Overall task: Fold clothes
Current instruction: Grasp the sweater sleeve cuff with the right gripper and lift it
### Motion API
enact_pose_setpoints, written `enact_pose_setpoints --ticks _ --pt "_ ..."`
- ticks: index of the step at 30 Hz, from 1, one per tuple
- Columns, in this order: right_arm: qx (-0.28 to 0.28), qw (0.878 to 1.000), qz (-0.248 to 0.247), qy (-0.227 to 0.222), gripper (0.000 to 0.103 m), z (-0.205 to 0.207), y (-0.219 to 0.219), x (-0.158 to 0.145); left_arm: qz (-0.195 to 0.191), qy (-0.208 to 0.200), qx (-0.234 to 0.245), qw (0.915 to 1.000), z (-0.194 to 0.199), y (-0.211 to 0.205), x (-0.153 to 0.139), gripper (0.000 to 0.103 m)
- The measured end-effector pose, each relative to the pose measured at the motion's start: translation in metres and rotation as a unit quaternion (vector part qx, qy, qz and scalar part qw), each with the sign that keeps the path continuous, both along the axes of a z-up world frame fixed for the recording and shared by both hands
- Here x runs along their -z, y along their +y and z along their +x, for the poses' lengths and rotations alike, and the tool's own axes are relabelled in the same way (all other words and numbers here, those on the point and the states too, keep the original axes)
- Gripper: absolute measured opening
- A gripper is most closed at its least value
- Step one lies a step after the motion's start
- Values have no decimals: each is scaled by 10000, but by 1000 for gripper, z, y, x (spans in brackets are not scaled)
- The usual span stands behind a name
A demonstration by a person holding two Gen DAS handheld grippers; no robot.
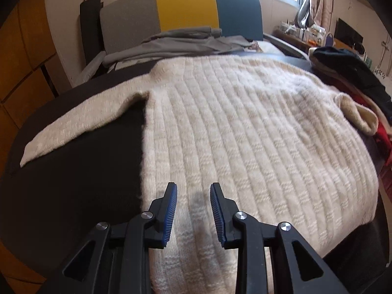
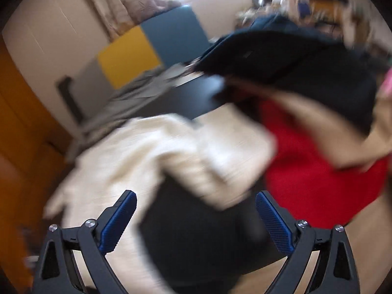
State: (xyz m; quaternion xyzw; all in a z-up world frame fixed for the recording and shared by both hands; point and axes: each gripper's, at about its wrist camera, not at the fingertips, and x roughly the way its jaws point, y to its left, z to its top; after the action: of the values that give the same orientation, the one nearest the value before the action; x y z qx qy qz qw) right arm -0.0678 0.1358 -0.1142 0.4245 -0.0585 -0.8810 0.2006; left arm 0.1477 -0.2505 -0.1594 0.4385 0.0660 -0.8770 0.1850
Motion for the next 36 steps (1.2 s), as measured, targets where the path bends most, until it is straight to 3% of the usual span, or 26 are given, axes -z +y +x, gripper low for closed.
enact_pose_setpoints --ticks 3,5,8,17,19,22,25,27,29,33,36 --pt "-202 9986 459 155 98 -27 -22 -3 -138 83 100 9998 -10 5 -10 29" --pt "-239 9984 508 97 84 -57 -32 0 -148 110 150 9997 -18 7 -12 29" --pt "-248 9975 617 -241 76 -104 -50 7 8 112 142 9998 -25 6 -8 29" --pt "-139 9817 1387 -1299 76 -196 -97 59 483 -113 -5 9988 -31 -5 25 29" --pt "-94 9763 1578 -1476 76 -201 -96 72 625 -36 -54 9980 -30 -10 27 29" --pt "-90 9733 1722 -1514 87 -202 -95 82 812 53 -136 9966 -29 -15 28 30" --pt "-9 9733 1707 -1533 86 -200 -91 84 950 129 -186 9952 -27 -18 29 30" --pt "100 9738 1693 -1517 70 -198 -87 79 989 177 -194 9947 -25 -19 29 30" --pt "205 9744 1670 -1492 11 -196 -83 74 1019 212 -193 9944 -23 -20 29 30" --pt "234 9805 1421 -1338 12 -181 -64 57 995 255 -126 9946 -22 -20 30 31" --pt "258 9898 1139 -813 12 -148 -39 19 962 258 -107 9950 -22 -20 30 31"
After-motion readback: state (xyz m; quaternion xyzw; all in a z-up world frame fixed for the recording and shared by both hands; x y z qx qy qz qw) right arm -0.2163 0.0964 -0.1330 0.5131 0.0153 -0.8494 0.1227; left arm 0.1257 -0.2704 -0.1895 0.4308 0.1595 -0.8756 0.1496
